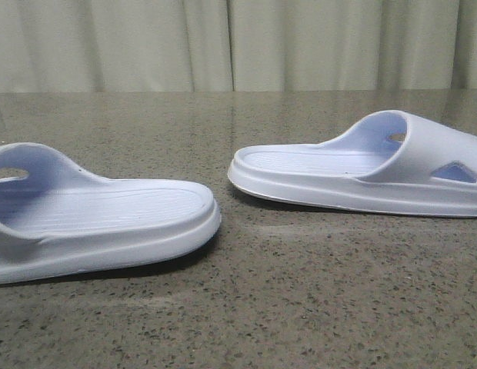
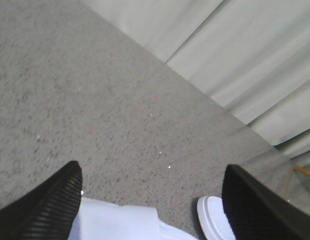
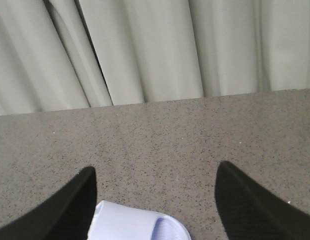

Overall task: Insert blue slippers together front up
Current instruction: 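Lower the left gripper onto the slipper's sole edge and close it, then lift the slipper with the left gripper and raise it above the table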

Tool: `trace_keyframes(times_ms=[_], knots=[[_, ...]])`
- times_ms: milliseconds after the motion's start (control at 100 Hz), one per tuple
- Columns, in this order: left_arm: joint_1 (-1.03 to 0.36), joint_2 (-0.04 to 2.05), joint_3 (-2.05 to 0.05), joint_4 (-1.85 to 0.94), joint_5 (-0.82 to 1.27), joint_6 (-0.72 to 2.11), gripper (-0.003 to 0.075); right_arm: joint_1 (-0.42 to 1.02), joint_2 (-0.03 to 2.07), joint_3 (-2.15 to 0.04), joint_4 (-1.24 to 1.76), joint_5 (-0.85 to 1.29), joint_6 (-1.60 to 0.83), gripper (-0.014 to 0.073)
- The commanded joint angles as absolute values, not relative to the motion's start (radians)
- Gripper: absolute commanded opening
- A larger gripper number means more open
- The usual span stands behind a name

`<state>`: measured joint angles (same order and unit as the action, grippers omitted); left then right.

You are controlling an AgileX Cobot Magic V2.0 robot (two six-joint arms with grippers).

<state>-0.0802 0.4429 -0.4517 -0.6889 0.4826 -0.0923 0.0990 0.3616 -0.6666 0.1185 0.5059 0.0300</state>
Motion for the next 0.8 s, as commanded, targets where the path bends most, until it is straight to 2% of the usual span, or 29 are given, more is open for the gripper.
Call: trace_keyframes(times_ms=[0,470,790], knots=[[-0.078,0.456,-0.435,-0.706,0.413,-0.169,0.0519,0.096,0.378,-0.700,0.120,0.417,0.029,0.0435],[-0.075,0.456,-0.300,-0.710,0.350,-0.243,0.0519,0.096,0.378,-0.700,0.120,0.417,0.029,0.0435],[-0.075,0.456,-0.289,-0.707,0.379,-0.243,0.0518,0.096,0.378,-0.700,0.120,0.417,0.029,0.0435]])
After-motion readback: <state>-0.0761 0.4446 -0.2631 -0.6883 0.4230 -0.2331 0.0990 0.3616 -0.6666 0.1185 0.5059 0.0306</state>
